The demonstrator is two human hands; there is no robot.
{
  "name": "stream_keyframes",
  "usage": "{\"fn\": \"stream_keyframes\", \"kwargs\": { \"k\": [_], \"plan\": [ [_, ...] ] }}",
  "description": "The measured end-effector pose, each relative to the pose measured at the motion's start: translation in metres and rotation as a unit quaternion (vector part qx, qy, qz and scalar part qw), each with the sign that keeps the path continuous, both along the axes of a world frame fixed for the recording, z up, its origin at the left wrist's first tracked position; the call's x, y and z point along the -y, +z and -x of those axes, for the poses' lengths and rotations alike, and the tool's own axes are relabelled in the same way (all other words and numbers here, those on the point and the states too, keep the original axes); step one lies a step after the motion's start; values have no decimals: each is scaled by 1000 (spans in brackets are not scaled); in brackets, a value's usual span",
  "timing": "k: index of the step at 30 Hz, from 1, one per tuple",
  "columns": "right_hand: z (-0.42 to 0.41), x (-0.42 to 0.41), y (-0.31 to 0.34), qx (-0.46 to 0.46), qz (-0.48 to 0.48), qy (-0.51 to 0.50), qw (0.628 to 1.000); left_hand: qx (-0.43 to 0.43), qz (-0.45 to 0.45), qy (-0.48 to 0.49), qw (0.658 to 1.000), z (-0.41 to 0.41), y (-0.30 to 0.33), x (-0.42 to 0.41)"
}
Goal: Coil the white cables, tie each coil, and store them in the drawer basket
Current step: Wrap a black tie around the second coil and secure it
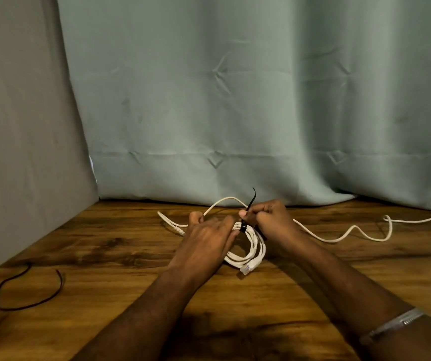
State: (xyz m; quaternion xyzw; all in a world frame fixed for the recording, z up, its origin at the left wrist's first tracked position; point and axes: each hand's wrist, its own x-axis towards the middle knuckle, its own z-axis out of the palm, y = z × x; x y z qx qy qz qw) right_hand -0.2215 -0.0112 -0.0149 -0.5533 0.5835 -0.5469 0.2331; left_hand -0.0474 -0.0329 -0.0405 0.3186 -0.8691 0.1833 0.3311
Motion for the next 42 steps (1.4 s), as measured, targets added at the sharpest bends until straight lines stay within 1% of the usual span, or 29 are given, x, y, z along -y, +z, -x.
{"fn": "stream_keyframes", "kwargs": {
  "k": [2,4,8,11,13,16,19,21,24,26,27,29,30,32,33,35,37,40,42],
  "plan": [
    [-1,-2,2,72,-32,20,997,-19,19,-9,1000,-1,0,0],
    [-1,-3,5,136,-75,52,986,-44,18,-26,999,-1,0,-3],
    [2,-6,8,240,-152,130,950,-60,46,-50,996,0,2,-9],
    [4,-8,11,317,-186,162,916,-93,40,-70,992,0,3,-9],
    [4,-7,10,332,-205,171,905,-102,30,-70,992,1,2,-9],
    [3,-7,9,316,-235,180,901,-101,25,-66,992,2,2,-9],
    [2,-7,5,277,-263,173,908,-94,3,-64,994,3,1,-9],
    [-1,-4,2,247,-262,151,921,-107,-8,-65,992,4,1,-8],
    [-3,2,-5,190,-197,116,955,-120,-33,-50,991,6,-1,-3],
    [-3,4,-6,156,-125,93,975,-139,-59,-28,988,7,-2,4],
    [-4,1,-4,133,-74,88,984,-150,-78,-14,986,7,-3,7],
    [-4,-4,0,67,24,100,992,-157,-121,20,980,6,-6,16],
    [-3,-5,3,14,49,107,993,-157,-145,34,976,5,-8,20],
    [-2,-5,3,-114,69,97,986,-161,-189,39,968,4,-13,26],
    [-3,-5,3,-163,60,83,981,-166,-206,29,964,4,-14,27],
    [-6,-6,2,-224,46,40,973,-190,-273,-23,943,5,-16,29],
    [-8,-7,2,-265,39,12,963,-239,-344,-92,903,7,-16,30],
    [-6,-9,4,-324,44,-34,945,-284,-394,-140,863,9,-16,29],
    [-7,-10,5,-375,56,-62,923,-321,-426,-158,831,11,-12,26]
  ]
}}
